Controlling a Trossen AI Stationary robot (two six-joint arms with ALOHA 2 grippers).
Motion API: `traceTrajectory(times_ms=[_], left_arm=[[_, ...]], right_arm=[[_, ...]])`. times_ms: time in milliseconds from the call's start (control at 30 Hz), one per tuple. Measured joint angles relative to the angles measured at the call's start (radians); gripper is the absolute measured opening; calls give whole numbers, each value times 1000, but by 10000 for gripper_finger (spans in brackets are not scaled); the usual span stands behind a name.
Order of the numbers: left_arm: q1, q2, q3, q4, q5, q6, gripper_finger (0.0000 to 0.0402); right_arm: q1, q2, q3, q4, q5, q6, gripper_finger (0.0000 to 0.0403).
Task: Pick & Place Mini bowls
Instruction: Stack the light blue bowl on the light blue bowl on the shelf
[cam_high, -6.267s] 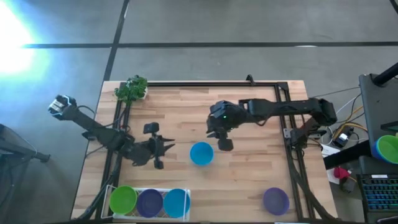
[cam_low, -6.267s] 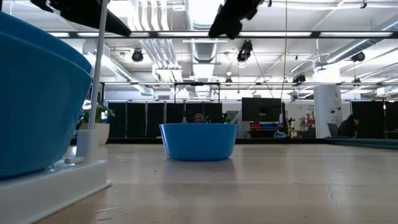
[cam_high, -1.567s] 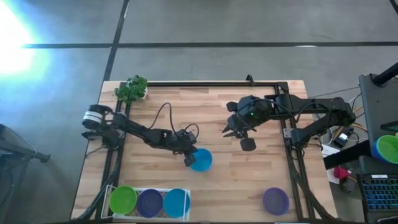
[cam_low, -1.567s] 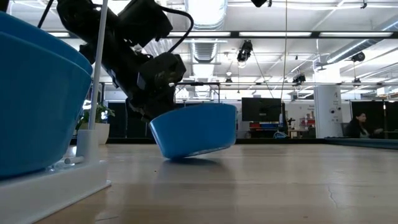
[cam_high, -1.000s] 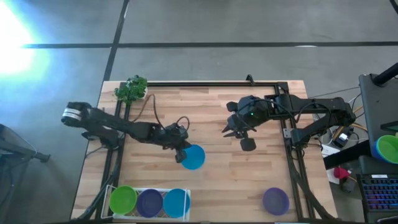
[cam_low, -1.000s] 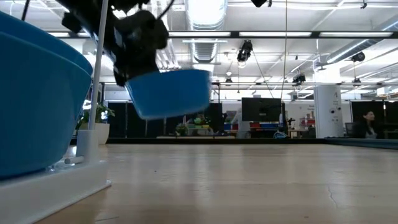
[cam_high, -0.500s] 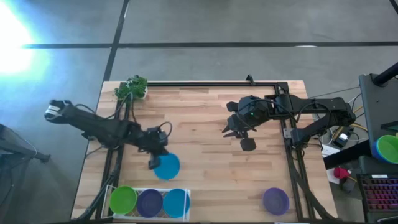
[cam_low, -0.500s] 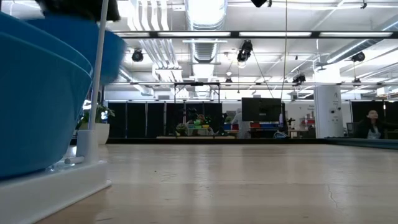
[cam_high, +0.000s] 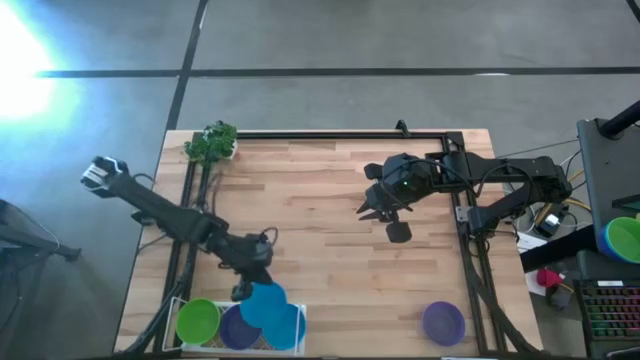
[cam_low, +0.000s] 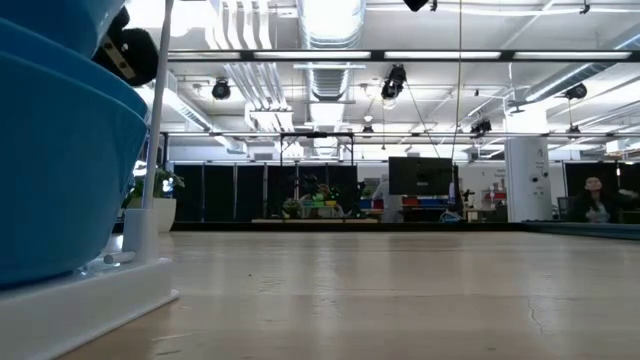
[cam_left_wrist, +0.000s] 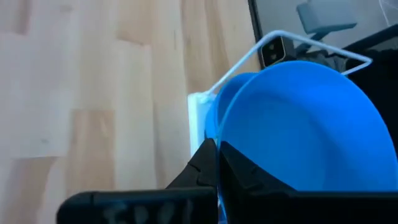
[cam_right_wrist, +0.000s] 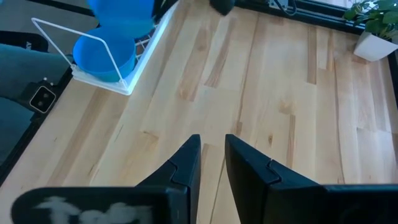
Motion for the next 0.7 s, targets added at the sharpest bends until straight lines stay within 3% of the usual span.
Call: traceTrajectory(times_ms=[233,700], left_arm=[[-32,136,3,109,69,-61,0],[-40,322,165,90,103,-4,0]], right_arm=[[0,0,0,0,0,-3,79],[0,0,0,0,0,-2,71]])
